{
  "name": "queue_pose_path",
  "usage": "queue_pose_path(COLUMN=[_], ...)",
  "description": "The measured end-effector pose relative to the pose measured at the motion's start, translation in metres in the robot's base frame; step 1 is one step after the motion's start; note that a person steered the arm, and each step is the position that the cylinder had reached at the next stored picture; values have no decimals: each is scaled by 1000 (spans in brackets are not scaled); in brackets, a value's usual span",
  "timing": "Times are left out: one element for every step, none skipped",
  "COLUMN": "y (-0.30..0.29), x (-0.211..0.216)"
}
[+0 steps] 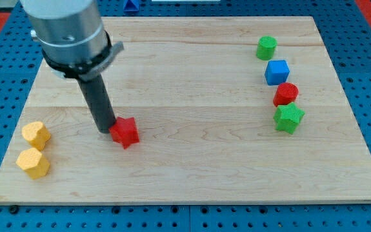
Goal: Place red star below green star
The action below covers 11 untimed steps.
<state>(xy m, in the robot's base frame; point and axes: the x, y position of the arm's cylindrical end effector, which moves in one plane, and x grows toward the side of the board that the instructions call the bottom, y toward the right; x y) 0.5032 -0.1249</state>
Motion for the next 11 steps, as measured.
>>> queue_pose_path(y=[15,41,81,123,164,208,248,281,251,233,307], x=[21,22,22,22,22,22,22,22,32,55,57])
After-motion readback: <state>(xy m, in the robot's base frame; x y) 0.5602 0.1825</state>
